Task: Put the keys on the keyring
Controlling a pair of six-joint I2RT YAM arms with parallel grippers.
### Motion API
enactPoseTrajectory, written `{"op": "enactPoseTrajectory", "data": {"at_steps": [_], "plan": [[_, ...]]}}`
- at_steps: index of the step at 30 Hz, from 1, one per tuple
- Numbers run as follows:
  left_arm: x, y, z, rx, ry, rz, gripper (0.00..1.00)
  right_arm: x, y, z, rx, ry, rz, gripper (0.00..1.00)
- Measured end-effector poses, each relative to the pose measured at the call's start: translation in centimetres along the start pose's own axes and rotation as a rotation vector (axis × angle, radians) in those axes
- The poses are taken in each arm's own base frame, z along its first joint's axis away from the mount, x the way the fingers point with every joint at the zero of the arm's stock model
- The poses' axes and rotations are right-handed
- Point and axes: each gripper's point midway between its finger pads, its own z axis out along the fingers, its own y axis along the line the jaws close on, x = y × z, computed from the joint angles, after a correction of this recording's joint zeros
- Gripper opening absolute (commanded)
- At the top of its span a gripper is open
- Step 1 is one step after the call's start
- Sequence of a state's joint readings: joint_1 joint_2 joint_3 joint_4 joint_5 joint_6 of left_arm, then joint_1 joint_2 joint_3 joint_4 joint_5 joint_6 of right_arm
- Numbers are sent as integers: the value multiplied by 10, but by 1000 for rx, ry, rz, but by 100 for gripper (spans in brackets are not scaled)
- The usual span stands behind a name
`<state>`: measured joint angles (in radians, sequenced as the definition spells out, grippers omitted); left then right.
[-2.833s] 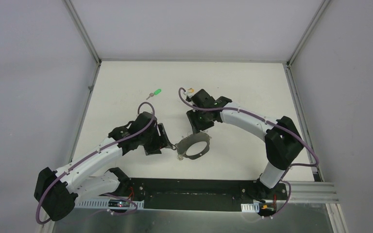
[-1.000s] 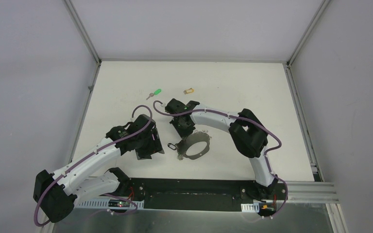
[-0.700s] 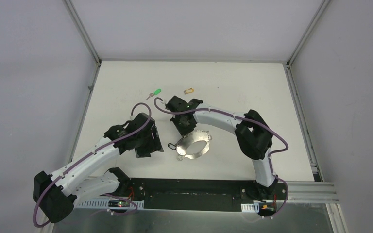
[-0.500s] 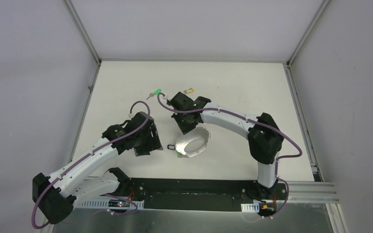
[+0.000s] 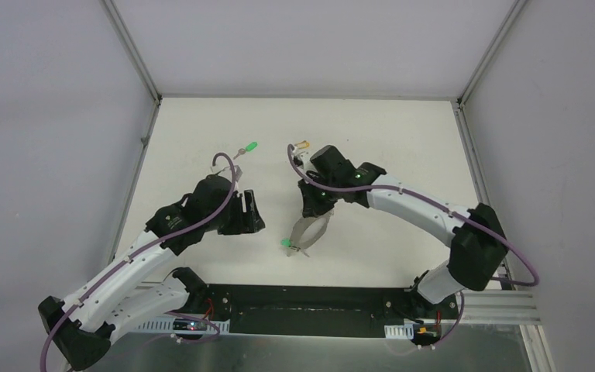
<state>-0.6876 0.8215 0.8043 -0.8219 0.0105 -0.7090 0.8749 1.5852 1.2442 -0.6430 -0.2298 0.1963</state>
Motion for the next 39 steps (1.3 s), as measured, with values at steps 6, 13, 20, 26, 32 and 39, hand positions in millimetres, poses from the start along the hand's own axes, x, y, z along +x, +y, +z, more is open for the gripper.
{"op": "enactPoseTrajectory", "data": {"at_steps": [6, 13, 20, 26, 32, 39], "plan": [[-12, -29, -8, 173, -50, 162, 65, 1, 11, -39, -96, -132, -125, 0], [-21, -65, -13, 380, -103, 355, 65, 14, 22, -74, -169, -281, -299, 0], [-13, -105, -23, 660, -137, 505, 62, 34, 31, -86, -248, -352, -462, 0], [-5, -128, -33, 875, -210, 598, 57, 40, 36, -90, -287, -398, -544, 0], [7, -138, -38, 1004, -272, 669, 56, 39, 39, -91, -298, -419, -574, 0], [8, -148, -48, 1076, -340, 783, 56, 46, 52, -93, -388, -448, -670, 0]]}}
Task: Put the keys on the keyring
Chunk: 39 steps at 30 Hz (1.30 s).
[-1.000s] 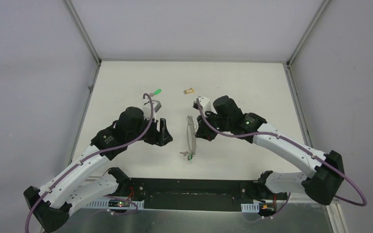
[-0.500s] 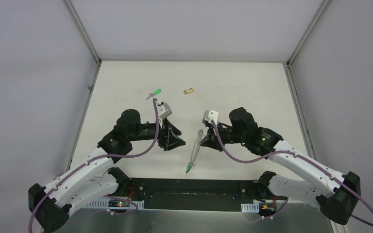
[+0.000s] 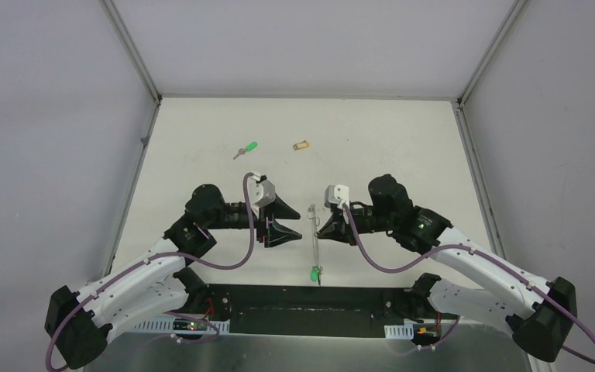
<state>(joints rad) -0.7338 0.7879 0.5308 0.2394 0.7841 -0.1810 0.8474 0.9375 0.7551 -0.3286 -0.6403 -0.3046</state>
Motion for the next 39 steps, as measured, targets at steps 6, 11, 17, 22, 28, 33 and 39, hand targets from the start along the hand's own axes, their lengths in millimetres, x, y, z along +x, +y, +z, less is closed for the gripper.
{"op": "enactPoseTrajectory", "data": {"at_steps": [6, 11, 17, 22, 28, 33, 39], "plan": [[13, -1, 7, 37, 39, 41, 48, -2, 7, 1, -45, -22, -28, 0], [28, -6, 14, 69, 86, 59, 41, -5, 7, 2, -50, -33, -44, 0], [34, -14, 22, 97, 114, 108, 33, -7, 7, 1, -49, -38, -50, 0], [33, -12, 27, 85, 118, 137, 33, -7, 8, 0, -50, -41, -57, 0], [36, -6, 32, 56, 136, 144, 33, -8, 9, -2, -53, -44, -65, 0], [38, -5, 36, 53, 151, 141, 29, -8, 9, -2, -54, -45, -66, 0], [39, -7, 39, 54, 163, 138, 21, -8, 9, -2, -54, -44, -67, 0]]}}
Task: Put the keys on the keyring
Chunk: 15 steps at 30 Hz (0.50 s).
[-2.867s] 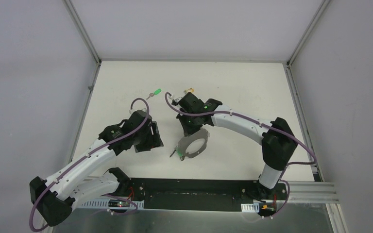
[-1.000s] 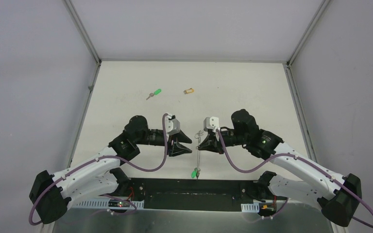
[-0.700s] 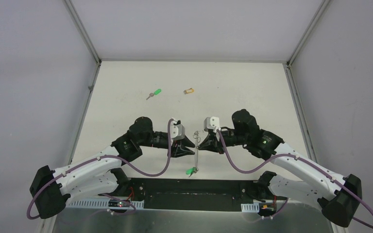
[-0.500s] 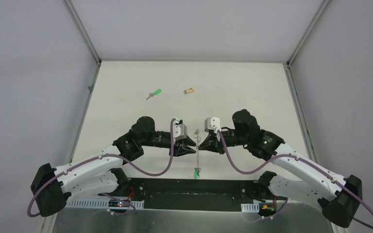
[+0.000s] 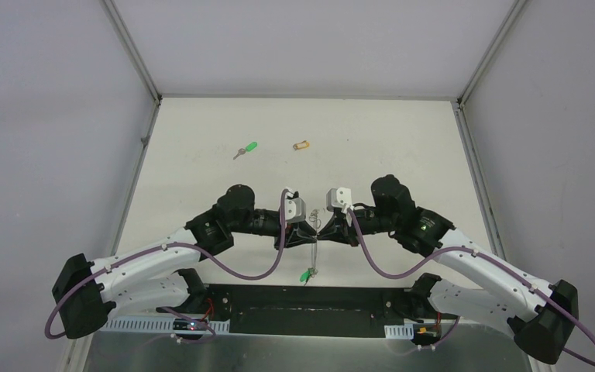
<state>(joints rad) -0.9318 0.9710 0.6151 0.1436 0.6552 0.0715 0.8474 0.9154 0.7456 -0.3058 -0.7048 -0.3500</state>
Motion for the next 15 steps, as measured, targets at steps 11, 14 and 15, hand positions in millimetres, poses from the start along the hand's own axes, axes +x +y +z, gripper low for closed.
{"op": "enactPoseTrajectory", "data": {"at_steps": [11, 14, 15], "plan": [[5, -1, 6, 13, 29, -13, 3, 7, 1, -1, -1, 25, 16, 0], [7, -2, 8, 17, 41, -25, 0, 9, 2, -2, -2, 34, 22, 0], [7, -2, 8, 17, 44, -28, 0, 10, 2, -2, -2, 37, 23, 0]]}}
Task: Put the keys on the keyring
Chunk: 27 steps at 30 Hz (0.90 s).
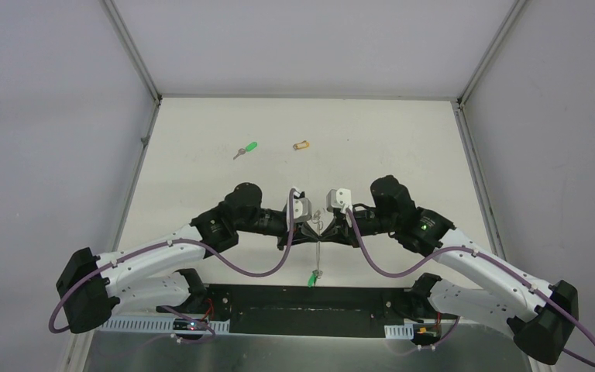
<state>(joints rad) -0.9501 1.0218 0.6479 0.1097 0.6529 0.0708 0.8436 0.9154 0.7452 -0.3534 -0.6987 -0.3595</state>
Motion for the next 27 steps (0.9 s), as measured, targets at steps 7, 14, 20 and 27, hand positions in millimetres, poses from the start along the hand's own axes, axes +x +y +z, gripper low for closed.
{"op": "enactPoseTrajectory", "data": {"at_steps": [7, 14, 20, 27], "plan": [[2, 1, 0, -4, 7, -15, 0, 1, 0, 0, 1, 5, 2, 0], [-4, 2, -5, -37, -12, -30, 0, -4, -1, -1, 8, -23, -22, 40], [-5, -1, -12, -61, -49, -23, 0, 2, -2, -12, 101, -66, -26, 61], [-6, 1, -15, -87, -65, -17, 0, -7, -8, -15, 146, -116, -42, 55]]}}
